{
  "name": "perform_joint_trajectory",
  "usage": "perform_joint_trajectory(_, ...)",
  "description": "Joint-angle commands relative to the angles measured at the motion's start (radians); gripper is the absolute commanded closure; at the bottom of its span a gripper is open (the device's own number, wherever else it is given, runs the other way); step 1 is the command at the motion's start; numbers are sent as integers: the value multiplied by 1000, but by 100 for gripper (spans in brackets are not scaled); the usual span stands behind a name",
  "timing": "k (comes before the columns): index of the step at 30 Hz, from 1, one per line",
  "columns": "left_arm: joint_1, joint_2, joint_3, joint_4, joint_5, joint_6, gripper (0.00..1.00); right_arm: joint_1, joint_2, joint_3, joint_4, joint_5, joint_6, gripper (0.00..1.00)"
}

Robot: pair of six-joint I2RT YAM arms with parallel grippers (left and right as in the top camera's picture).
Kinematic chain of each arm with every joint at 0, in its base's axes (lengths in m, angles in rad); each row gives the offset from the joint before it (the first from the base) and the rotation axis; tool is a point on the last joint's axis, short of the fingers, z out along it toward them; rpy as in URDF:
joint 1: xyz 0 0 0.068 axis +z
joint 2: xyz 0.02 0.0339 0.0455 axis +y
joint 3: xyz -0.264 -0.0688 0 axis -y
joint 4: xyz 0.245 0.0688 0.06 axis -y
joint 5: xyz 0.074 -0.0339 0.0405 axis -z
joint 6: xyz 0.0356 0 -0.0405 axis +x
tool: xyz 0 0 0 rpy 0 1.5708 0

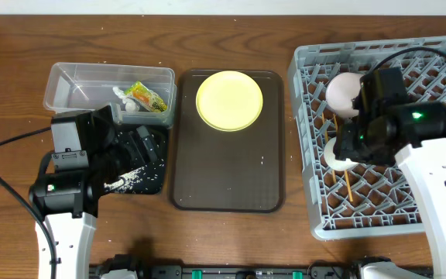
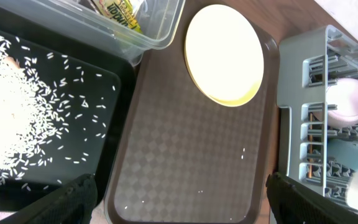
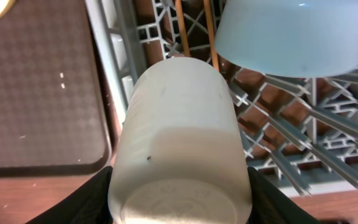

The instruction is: Sort waste into correct bins and load items into the dishwasher rack

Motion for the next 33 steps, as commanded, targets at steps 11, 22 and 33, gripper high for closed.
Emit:
perform_joint_trajectory(11, 5, 0, 4, -1, -5, 13, 10, 11, -10, -163, 123, 27, -3, 65)
perform_joint_trajectory(22, 5, 0, 4, -1, -5, 13, 10, 9, -11, -33, 64, 26, -40, 43)
perform_joint_trajectory(33, 5, 0, 4, -1, -5, 13, 10, 9, -11, -12, 22, 27, -40, 38)
